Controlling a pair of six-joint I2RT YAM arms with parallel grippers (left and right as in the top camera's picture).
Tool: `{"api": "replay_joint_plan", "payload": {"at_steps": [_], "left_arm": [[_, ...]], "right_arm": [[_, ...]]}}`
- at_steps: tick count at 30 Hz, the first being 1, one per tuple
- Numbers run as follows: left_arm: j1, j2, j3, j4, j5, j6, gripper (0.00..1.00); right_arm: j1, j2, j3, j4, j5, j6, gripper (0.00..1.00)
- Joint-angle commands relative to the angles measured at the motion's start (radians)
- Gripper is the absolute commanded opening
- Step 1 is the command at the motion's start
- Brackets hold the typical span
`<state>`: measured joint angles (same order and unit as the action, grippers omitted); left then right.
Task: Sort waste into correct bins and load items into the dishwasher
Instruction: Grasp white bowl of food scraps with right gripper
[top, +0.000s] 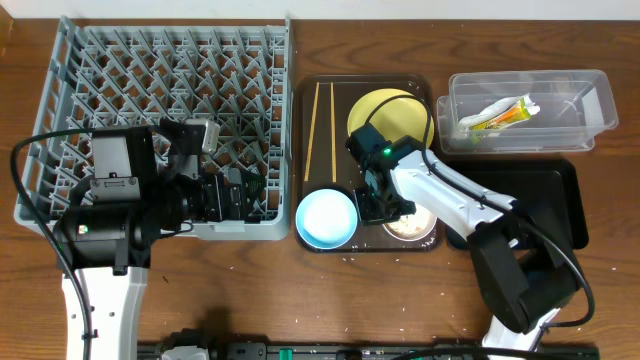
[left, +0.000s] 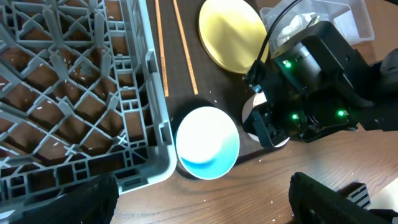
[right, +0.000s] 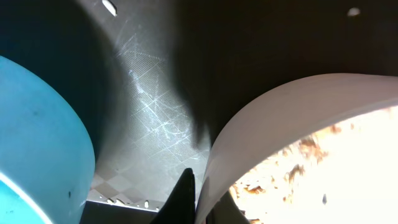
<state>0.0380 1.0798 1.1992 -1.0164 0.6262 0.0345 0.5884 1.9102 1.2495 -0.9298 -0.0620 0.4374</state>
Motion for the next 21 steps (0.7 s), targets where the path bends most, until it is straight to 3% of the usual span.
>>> {"api": "replay_joint_plan", "payload": {"at_steps": [1,7,11,14,21], "left_arm": [[-0.003,-0.002,0.019,0.011,0.01,0.026,0.88],[-0.003,-0.002,0.016,0.011,0.01,0.036,0.89],[-0.003,0.002,0.016,0.011,0.01,0.043,0.89],[-0.003,0.011,0.016,0.017,0.01,0.044,0.89],[-0.003,0.036,0.016,0.03,0.01,0.044,0.89]], "right_arm": [[0.0,-0.001,0.0,0.011,-0.01,0.0,0.01],[-0.039,-0.04,0.003,0.02,-0.124,-0.124,0.01],[-0.089,-0.126,0.018,0.031,-0.318,-0.215,0.01],[-0.179,-0.243,0.022,0.041,-0.477,-0.237,0.01],[-0.412,-0.387,0.022,-0.035,-0.623,-0.321,0.01]]}}
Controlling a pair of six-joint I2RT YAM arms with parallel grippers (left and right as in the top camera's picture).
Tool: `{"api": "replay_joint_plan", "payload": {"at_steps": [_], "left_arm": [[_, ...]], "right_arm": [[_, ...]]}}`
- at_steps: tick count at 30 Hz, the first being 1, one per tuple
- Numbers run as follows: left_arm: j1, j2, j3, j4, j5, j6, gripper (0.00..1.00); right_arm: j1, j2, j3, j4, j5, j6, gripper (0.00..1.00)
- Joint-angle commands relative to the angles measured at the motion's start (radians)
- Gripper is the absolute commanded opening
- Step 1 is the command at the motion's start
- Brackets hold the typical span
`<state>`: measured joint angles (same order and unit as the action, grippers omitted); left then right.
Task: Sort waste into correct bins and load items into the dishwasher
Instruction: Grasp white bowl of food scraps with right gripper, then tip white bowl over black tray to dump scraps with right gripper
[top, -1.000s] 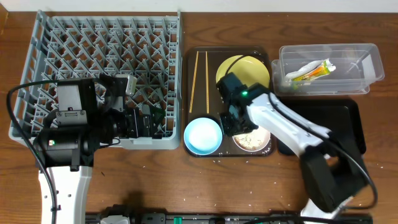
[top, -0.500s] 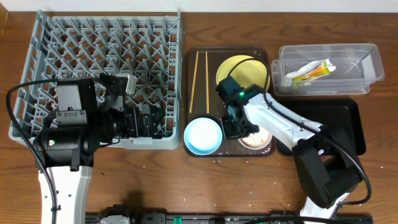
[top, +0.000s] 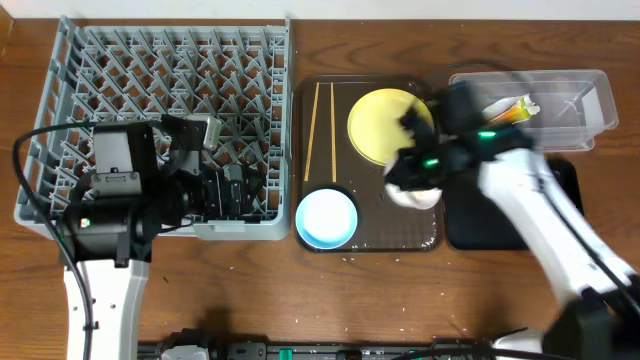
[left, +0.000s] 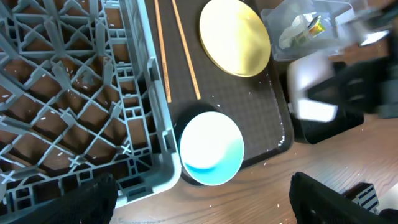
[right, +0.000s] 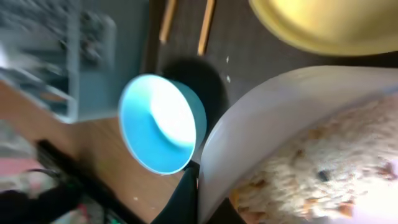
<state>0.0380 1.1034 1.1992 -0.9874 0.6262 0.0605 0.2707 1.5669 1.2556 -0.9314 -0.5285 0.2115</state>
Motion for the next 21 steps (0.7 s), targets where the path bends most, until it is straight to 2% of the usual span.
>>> {"api": "replay_joint_plan", "payload": {"at_steps": [1,4,7,13,17,21], "left_arm": [[-0.003,0.013,0.016,0.001,0.01,0.018,0.89],[-0.003,0.014,0.016,0.002,0.01,0.018,0.89],[-0.003,0.014,0.016,0.002,0.01,0.018,0.89],[-0.003,0.014,0.016,0.002,0.01,0.018,0.89],[-0.003,0.014,0.016,0.002,0.01,0.018,0.89],[-0.003,0.014,0.016,0.002,0.01,0.018,0.89]], "right_arm": [[-0.129,-0.048,0.016,-0.05,-0.185,-0.119,0.01],[-0.241,-0.048,0.001,-0.082,-0.279,-0.2,0.01],[-0.36,-0.043,-0.082,-0.024,-0.358,-0.253,0.01],[-0.523,-0.043,-0.237,0.163,-0.63,-0.249,0.01],[-0.601,-0.043,-0.322,0.239,-0.645,-0.236,0.01],[-0.656,-0.043,-0.401,0.38,-0.666,-0.141,0.01]]}}
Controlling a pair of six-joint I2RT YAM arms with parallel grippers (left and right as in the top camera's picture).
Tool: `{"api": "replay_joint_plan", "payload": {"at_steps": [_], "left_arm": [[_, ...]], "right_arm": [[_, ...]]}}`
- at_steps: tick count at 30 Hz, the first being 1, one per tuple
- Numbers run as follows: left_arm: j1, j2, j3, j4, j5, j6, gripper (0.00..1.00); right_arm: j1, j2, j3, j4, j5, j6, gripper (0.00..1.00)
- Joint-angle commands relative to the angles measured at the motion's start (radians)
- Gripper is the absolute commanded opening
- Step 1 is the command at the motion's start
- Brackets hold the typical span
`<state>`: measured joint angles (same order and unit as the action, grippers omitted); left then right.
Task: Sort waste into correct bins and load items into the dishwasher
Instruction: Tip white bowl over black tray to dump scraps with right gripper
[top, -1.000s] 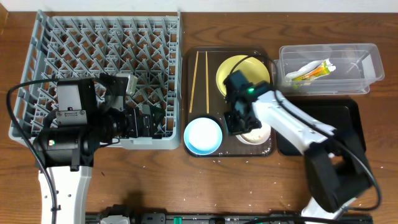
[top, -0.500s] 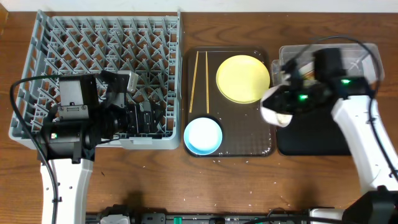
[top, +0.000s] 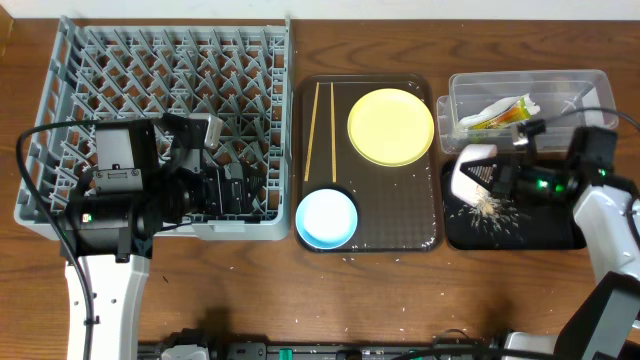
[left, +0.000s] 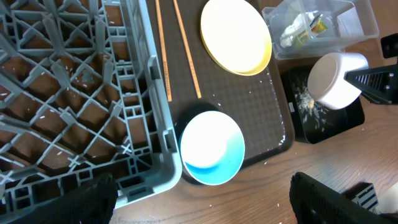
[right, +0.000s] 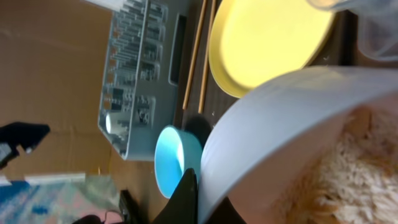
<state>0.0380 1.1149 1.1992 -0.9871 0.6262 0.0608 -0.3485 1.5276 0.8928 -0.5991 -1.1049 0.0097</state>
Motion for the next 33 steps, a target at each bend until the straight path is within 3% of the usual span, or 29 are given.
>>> {"api": "replay_joint_plan", "payload": {"at_steps": [1,3,9,12,20,23,26,29,33], "left_arm": [[-0.003,0.003,0.016,0.001,0.01,0.018,0.89],[-0.003,0.003,0.016,0.001,0.01,0.018,0.89],[-0.003,0.003,0.016,0.002,0.01,0.018,0.89],[-0.003,0.003,0.016,0.001,0.01,0.018,0.89],[-0.003,0.003,0.016,0.001,0.01,0.018,0.89],[-0.003,0.003,0.016,0.001,0.01,0.018,0.89],[-0.003,0.003,0.016,0.004,0.01,0.018,0.89],[-0.003,0.003,0.016,0.005,0.01,0.018,0.89],[-0.003,0.003,0.016,0.006,0.01,0.018,0.89]], "right_arm": [[-0.047,-0.003,-0.053,0.077,-0.09,0.084,0.01],[-0.075,-0.003,-0.087,0.15,-0.14,0.14,0.01],[-0.105,-0.003,-0.098,0.182,-0.264,0.14,0.01],[-0.102,-0.003,-0.098,0.222,-0.423,0.108,0.01],[-0.106,-0.003,-0.101,0.222,-0.309,0.09,0.01],[-0.108,-0.003,-0.102,0.219,-0.391,0.1,0.01],[-0.111,-0.002,-0.102,0.183,-0.173,0.183,0.01],[-0.101,-0.002,-0.103,0.197,-0.316,0.129,0.01],[-0.095,-0.002,-0.103,0.185,-0.295,0.109,0.01]]}}
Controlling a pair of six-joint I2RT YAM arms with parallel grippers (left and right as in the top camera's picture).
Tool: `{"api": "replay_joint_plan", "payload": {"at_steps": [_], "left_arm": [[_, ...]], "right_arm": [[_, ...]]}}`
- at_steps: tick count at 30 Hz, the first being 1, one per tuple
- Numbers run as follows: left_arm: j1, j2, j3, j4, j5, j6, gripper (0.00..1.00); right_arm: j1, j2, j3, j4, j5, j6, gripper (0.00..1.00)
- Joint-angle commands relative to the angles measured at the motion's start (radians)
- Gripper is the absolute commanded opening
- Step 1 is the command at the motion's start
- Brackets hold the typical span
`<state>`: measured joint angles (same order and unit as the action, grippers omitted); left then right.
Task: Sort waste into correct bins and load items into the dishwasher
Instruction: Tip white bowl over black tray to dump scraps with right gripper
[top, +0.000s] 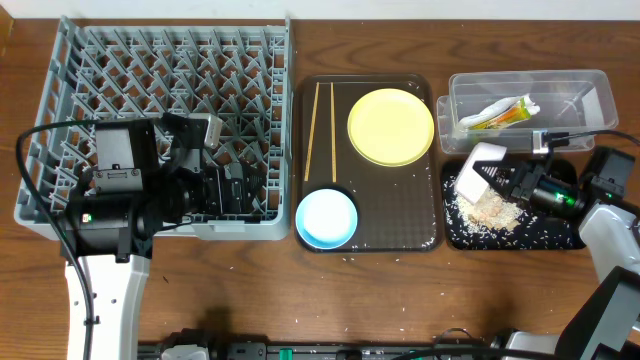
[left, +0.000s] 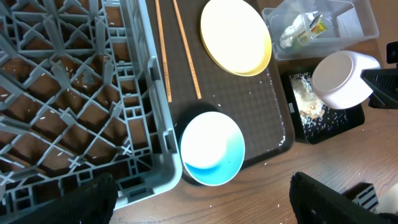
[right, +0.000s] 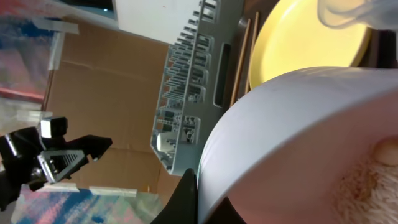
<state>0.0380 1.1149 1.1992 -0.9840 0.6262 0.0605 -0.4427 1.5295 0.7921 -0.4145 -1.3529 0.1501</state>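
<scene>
My right gripper (top: 512, 182) is shut on the rim of a white bowl (top: 479, 170), held tipped on its side over the black bin (top: 570, 235). Rice (top: 490, 210) lies heaped and scattered in that bin. In the right wrist view the gripper (right: 198, 186) pinches the bowl wall (right: 292, 124), and some rice (right: 373, 180) still clings inside. A blue bowl (left: 211, 149), a yellow plate (left: 236, 37) and two chopsticks (left: 186, 53) lie on the brown tray (top: 400, 225). My left gripper (left: 205, 208) hangs open over the near right corner of the grey dish rack (top: 160, 90).
A clear plastic bin (top: 530, 110) holding wrappers stands behind the black bin. Rice grains are scattered on the tray and on the wooden table (top: 350, 300) in front of it. The rack fills the left half of the table.
The white bowl is tipped further over the black bin and sits slightly more to the right. Much more rice now lies in the bin. My left arm has not moved.
My right gripper was first shut on the white bowl's rim on the tray, beside the blue bowl. Then it held the bowl raised at the tray's right side. Then the bowl was tilted over the black bin with some rice spilled, and now a heap lies there.
</scene>
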Motion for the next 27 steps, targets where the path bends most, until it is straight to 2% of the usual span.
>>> {"api": "replay_joint_plan", "payload": {"at_steps": [1,2,4,7,9,10,12,14,16,19,21,24,26,27], "left_arm": [[-0.003,0.003,0.016,0.002,0.01,0.018,0.89],[-0.003,0.003,0.016,0.002,0.01,0.018,0.89],[-0.003,0.003,0.016,0.002,0.01,0.018,0.89],[-0.003,0.003,0.016,0.002,0.01,0.018,0.89],[-0.003,0.003,0.016,0.001,0.01,0.018,0.89],[-0.003,0.003,0.016,0.002,0.01,0.018,0.89],[-0.003,0.003,0.016,0.002,0.01,0.018,0.89],[-0.003,0.003,0.016,0.002,0.01,0.018,0.89],[-0.003,0.003,0.016,0.003,0.01,0.018,0.89],[-0.003,0.003,0.016,0.005,0.01,0.018,0.89],[-0.003,0.003,0.016,0.006,0.01,0.018,0.89],[-0.003,0.003,0.016,0.006,0.01,0.018,0.89],[-0.003,0.003,0.016,0.005,0.01,0.018,0.89],[-0.003,0.003,0.016,0.006,0.01,0.018,0.89]], "right_arm": [[0.002,-0.004,-0.002,0.008,-0.128,-0.091,0.01],[0.005,-0.004,-0.002,0.012,-0.155,-0.116,0.01],[0.008,-0.004,-0.002,0.013,-0.086,-0.083,0.01],[0.01,-0.005,-0.002,0.031,-0.208,-0.126,0.01],[0.01,-0.005,-0.002,0.032,-0.13,-0.098,0.01],[0.01,-0.004,-0.002,0.026,-0.08,-0.037,0.01],[0.012,-0.004,-0.002,0.047,-0.163,-0.068,0.01],[0.012,-0.004,-0.002,0.051,-0.109,-0.059,0.01],[0.012,-0.004,-0.002,0.045,-0.045,0.014,0.01],[0.012,-0.004,-0.002,0.066,-0.155,-0.072,0.01],[0.012,-0.004,-0.002,0.053,-0.06,-0.009,0.01],[0.014,-0.004,-0.002,0.081,-0.197,-0.087,0.01],[0.015,-0.004,-0.002,0.084,-0.115,-0.032,0.01],[0.015,-0.004,-0.002,0.072,-0.041,0.039,0.01]]}}
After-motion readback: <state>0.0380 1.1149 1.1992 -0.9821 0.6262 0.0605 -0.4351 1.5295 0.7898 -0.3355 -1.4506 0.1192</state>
